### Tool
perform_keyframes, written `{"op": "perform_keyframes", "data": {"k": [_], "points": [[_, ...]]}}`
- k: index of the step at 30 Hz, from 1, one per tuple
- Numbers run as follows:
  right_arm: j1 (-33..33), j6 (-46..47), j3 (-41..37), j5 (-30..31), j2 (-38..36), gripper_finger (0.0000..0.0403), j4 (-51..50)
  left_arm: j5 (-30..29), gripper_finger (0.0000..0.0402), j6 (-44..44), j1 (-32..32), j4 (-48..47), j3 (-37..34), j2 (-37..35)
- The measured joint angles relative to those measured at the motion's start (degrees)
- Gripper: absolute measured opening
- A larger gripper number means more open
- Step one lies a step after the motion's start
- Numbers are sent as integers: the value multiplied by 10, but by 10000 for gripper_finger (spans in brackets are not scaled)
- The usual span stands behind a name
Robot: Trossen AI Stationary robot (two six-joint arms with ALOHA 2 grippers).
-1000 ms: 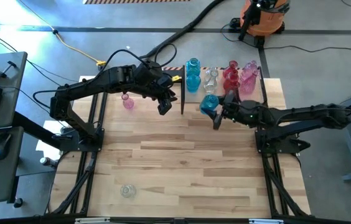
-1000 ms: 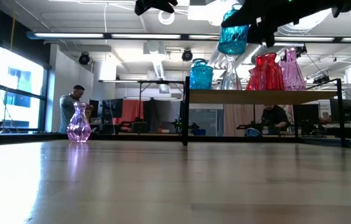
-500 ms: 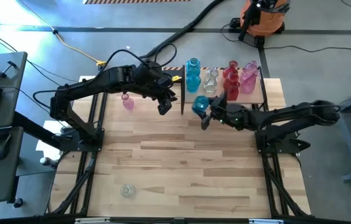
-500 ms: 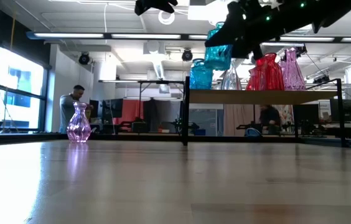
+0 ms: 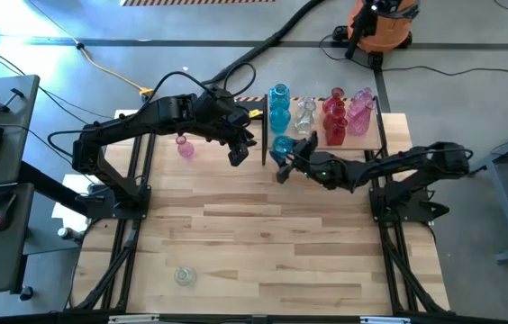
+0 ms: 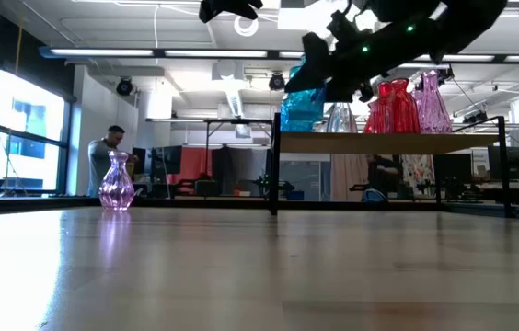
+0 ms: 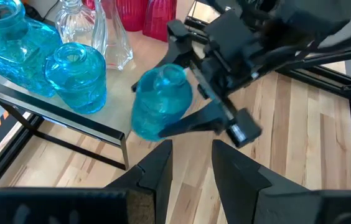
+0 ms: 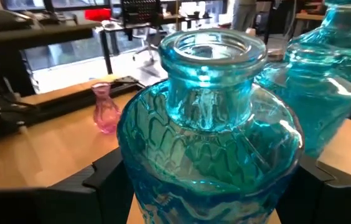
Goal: Sort vases onto shelf
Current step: Put the blue vase on the shelf aligned with the other blue vase
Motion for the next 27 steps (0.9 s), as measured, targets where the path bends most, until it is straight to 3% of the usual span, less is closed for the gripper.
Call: {"op": "perform_keyframes", "data": {"k": [8, 17, 27], "points": [[7, -9, 39, 60, 22, 271, -30, -1, 104, 0, 0, -19, 0, 0], [8, 71, 40, 143, 22, 271, -42, -1, 104, 0, 0, -31, 0, 0], [12, 69, 40, 156, 22, 271, -43, -1, 104, 29, 0, -30, 0, 0]]}}
